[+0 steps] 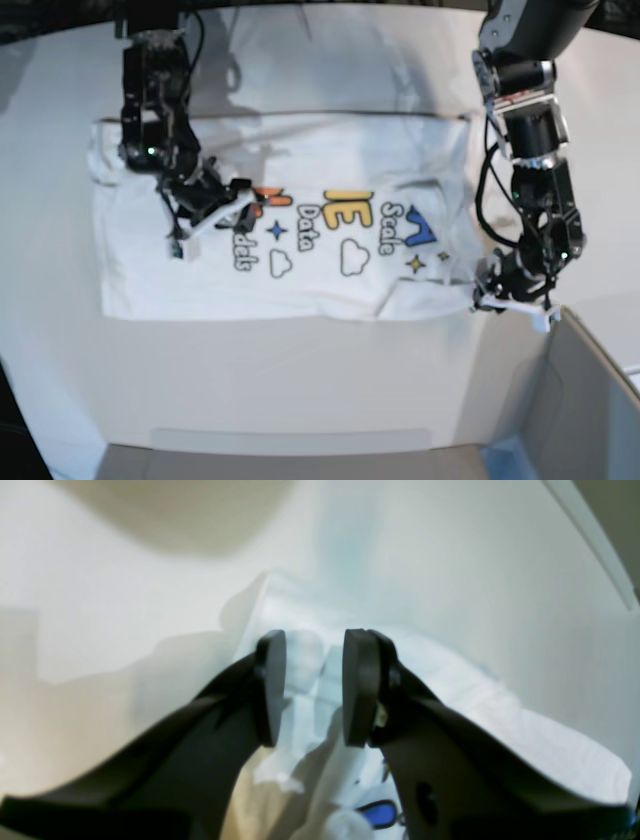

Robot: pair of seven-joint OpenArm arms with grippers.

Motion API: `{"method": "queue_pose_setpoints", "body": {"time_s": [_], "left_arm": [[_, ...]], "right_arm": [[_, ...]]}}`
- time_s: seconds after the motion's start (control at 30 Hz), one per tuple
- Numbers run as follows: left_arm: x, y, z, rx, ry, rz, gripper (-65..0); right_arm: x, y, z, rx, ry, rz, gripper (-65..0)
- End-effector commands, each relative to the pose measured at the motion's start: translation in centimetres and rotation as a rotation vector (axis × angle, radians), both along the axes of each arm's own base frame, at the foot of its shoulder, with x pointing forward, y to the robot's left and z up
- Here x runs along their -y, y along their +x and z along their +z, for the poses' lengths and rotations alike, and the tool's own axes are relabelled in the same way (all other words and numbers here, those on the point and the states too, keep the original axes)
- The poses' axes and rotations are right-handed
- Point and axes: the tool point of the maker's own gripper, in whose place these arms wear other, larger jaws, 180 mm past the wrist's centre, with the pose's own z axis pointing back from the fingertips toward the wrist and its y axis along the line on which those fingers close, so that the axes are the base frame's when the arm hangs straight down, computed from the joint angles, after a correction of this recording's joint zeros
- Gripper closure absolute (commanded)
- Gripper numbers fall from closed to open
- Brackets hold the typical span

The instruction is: Layout the t-shirt on the table in an organized manner, then fold the t-shirt properly

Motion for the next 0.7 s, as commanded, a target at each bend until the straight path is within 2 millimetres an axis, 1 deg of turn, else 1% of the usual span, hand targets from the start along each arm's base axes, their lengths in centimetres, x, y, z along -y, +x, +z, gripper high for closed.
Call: {"method": "queue_pose_setpoints", "body": {"time_s": [0.0, 0.27, 0.3, 0.33, 0.43, 0.47, 0.67], "left_arm": [[-0.4, 1.5, 2.4, 0.065, 0.011, 0.002, -20.5], [-0.6, 1.3, 2.2, 0.054, 0.011, 0.004, -20.5], [-0.6, 1.2, 1.8, 0.044, 0.008, 0.005, -21.0], [-0.5, 0.8, 1.0, 0.023, 0.001, 0.007, -22.1], [-0.5, 0.5, -0.2, -0.008, -0.011, 0.013, -27.9], [-0.6, 0.5, -0.2, -0.004, -0.010, 0.015, -29.2], [-0.7, 0.6, 0.0, -0.001, -0.008, 0.017, -28.9]], "right_arm": [[0.0, 0.8, 1.3, 0.050, 0.007, -0.001, -21.6], [0.0, 0.8, 1.3, 0.050, 0.007, -0.001, -21.6], [0.0, 0.8, 1.3, 0.050, 0.007, -0.001, -21.6], [0.0, 0.8, 1.3, 0.050, 0.007, -0.001, -21.6], [0.0, 0.8, 1.3, 0.049, 0.007, 0.000, -21.6], [0.0, 0.8, 1.3, 0.049, 0.007, 0.000, -21.6], [0.0, 0.8, 1.3, 0.048, 0.005, 0.000, -21.6]]}}
